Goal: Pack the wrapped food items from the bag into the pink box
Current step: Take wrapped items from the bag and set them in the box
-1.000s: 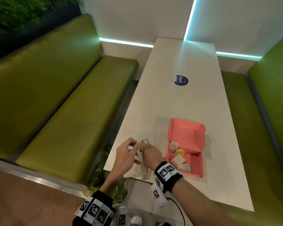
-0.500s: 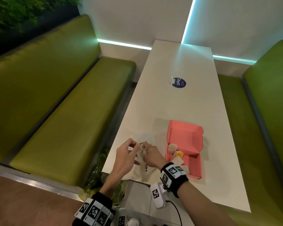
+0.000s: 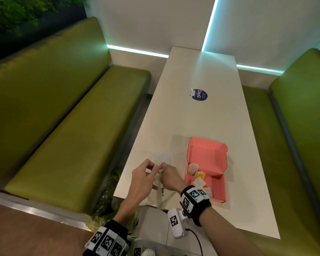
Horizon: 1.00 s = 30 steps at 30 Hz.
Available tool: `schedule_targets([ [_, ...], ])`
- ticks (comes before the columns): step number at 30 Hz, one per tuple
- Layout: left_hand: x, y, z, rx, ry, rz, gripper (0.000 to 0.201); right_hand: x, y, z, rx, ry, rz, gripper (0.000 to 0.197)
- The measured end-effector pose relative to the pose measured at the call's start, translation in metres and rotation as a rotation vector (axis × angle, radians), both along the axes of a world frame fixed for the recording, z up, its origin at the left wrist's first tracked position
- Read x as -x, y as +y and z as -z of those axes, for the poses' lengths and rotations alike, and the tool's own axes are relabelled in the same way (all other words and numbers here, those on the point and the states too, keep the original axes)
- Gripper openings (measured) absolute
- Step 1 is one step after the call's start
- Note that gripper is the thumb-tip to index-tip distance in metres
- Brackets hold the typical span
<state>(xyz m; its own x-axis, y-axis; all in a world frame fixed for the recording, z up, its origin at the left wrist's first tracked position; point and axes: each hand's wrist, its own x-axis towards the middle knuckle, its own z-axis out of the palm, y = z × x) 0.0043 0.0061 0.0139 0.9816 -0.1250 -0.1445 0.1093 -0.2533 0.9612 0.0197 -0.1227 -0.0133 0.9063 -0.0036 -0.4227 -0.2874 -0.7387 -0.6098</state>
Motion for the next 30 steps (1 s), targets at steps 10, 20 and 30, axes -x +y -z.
schedule_targets([
  [10,-0.02,-0.003,0.032,-0.175,-0.211,0.128,0.025,-0.003,-0.011,-0.028,0.005,0.016,0.03,0.03],
  [20,-0.021,-0.006,0.108,-0.674,-0.42,0.409,0.053,0.004,-0.026,-0.028,0.084,0.046,0.013,0.009],
  [30,-0.028,-0.008,0.123,-1.067,-0.461,0.481,0.055,0.013,-0.066,-0.048,-0.08,-0.039,0.005,0.016],
])
